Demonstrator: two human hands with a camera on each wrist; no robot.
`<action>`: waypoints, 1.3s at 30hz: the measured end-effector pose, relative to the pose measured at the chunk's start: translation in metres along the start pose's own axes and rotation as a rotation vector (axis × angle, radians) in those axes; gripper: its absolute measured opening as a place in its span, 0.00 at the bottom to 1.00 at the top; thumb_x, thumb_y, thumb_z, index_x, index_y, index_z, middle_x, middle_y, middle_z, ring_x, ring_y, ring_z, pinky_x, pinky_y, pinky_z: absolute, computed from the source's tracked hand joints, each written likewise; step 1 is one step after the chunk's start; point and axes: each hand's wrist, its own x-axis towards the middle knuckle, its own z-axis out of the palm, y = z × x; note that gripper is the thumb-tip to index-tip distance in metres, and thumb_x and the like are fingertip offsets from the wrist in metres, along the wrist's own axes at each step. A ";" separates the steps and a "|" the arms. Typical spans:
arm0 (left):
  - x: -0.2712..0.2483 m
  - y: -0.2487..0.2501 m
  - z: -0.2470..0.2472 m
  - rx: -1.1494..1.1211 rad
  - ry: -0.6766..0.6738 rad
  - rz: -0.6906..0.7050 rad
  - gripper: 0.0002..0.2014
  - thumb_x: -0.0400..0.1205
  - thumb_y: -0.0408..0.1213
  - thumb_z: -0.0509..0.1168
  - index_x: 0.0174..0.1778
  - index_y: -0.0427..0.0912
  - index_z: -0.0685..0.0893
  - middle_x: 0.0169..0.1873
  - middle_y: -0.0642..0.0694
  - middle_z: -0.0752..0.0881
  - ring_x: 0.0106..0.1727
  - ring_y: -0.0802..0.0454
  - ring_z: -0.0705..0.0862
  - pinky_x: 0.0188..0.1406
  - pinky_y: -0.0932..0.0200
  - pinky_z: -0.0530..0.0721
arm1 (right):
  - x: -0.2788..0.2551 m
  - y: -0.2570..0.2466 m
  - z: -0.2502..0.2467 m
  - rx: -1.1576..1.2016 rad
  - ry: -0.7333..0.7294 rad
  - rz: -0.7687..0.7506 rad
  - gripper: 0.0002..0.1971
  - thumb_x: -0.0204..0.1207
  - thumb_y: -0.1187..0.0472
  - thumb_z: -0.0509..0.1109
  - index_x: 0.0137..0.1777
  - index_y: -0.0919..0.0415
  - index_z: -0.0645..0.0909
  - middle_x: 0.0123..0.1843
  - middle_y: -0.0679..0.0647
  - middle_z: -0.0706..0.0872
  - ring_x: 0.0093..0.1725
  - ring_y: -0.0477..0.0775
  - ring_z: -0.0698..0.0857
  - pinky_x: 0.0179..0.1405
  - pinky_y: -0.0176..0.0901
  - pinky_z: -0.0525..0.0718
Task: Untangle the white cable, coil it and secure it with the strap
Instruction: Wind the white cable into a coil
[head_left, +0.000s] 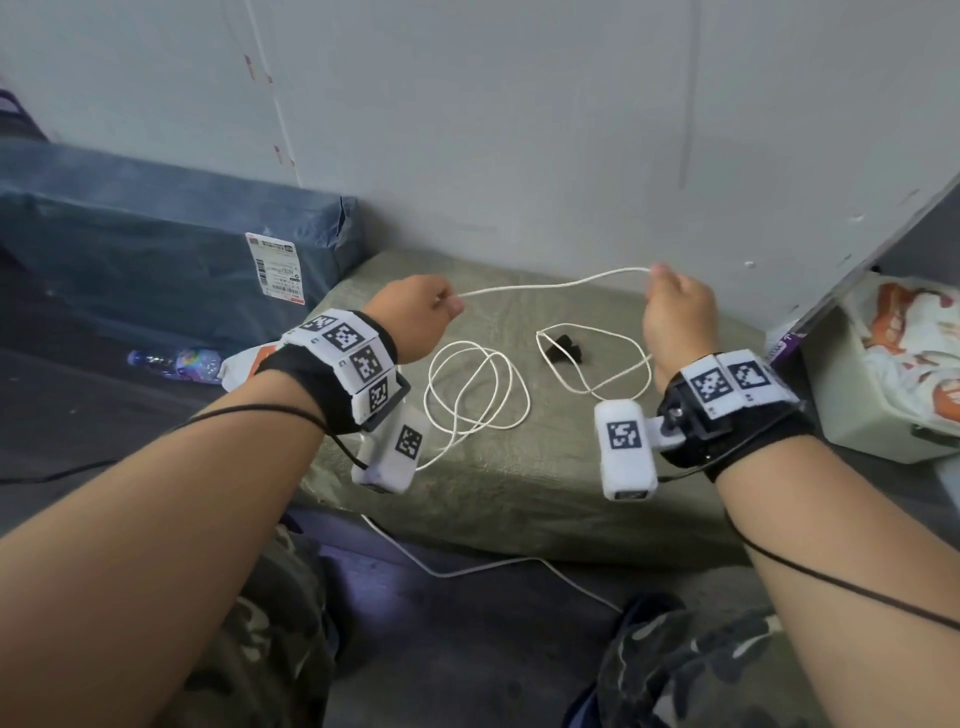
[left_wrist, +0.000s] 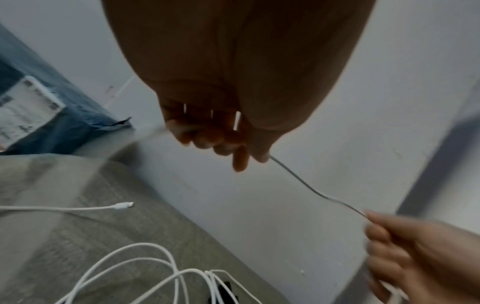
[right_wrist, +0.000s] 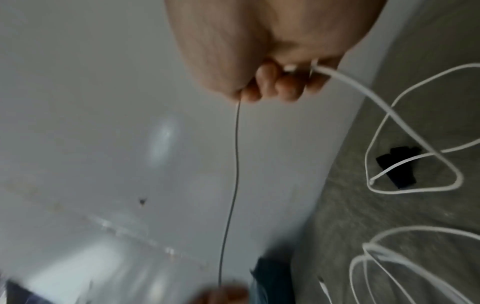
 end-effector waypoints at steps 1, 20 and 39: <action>0.001 -0.002 -0.001 0.011 0.004 -0.004 0.14 0.86 0.44 0.55 0.53 0.41 0.83 0.38 0.47 0.80 0.39 0.50 0.76 0.40 0.59 0.68 | 0.007 0.005 -0.004 -0.024 0.038 0.023 0.19 0.82 0.57 0.56 0.29 0.60 0.73 0.33 0.62 0.77 0.36 0.59 0.74 0.38 0.47 0.69; 0.002 -0.003 0.009 -0.088 -0.080 -0.012 0.15 0.86 0.43 0.56 0.52 0.41 0.86 0.34 0.47 0.79 0.31 0.54 0.74 0.37 0.59 0.69 | 0.006 0.003 -0.010 -0.238 -0.092 -0.117 0.19 0.84 0.58 0.55 0.32 0.64 0.73 0.35 0.63 0.76 0.38 0.59 0.73 0.39 0.49 0.71; -0.006 0.016 0.018 -0.123 -0.110 0.105 0.15 0.85 0.43 0.58 0.55 0.36 0.85 0.26 0.51 0.73 0.26 0.56 0.70 0.27 0.60 0.67 | -0.037 -0.007 0.019 -0.430 -0.404 -0.526 0.15 0.83 0.52 0.58 0.46 0.60 0.82 0.47 0.54 0.72 0.41 0.54 0.74 0.42 0.41 0.67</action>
